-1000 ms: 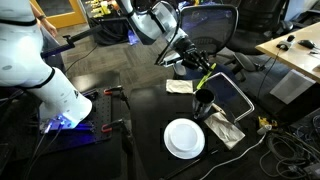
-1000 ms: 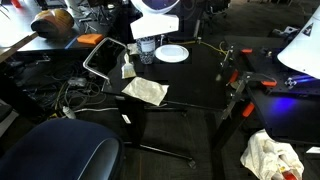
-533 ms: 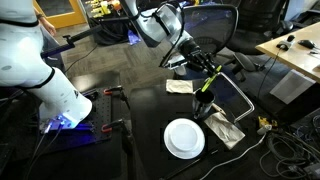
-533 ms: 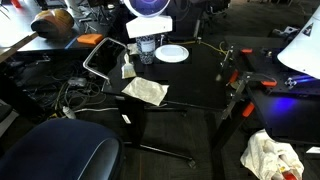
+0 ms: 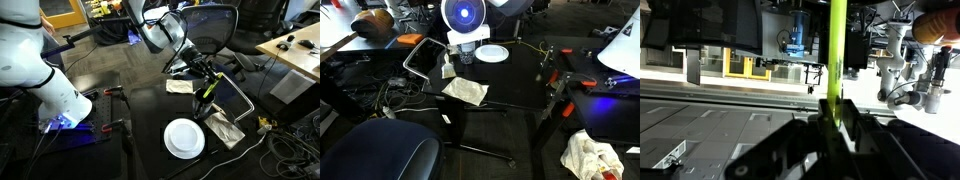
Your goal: Put the yellow pen in the mug
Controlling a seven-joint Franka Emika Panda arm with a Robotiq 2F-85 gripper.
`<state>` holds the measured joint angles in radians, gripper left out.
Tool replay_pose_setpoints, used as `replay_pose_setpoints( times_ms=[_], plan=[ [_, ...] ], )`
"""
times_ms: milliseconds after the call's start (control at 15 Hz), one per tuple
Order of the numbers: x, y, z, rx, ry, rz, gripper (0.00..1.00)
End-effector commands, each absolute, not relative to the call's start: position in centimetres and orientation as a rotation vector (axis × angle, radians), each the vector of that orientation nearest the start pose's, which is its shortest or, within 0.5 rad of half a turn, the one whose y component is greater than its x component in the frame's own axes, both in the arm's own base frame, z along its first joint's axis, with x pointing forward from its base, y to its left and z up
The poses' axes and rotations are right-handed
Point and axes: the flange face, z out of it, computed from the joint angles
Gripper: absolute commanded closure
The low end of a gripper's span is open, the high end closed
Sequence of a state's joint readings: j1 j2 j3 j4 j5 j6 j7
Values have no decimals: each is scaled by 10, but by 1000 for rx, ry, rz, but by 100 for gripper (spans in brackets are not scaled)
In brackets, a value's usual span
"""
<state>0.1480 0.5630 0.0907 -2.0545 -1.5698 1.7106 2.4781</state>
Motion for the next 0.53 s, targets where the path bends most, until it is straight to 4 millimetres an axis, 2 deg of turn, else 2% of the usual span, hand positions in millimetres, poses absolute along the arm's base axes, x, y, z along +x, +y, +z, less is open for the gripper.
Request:
replay_pose_setpoints(
  times_ms=[0,467],
  plan=[
    [565,36,155,1570,-1038,1247,95],
    [566,41,123,1564,-1012,1207,95]
  ],
)
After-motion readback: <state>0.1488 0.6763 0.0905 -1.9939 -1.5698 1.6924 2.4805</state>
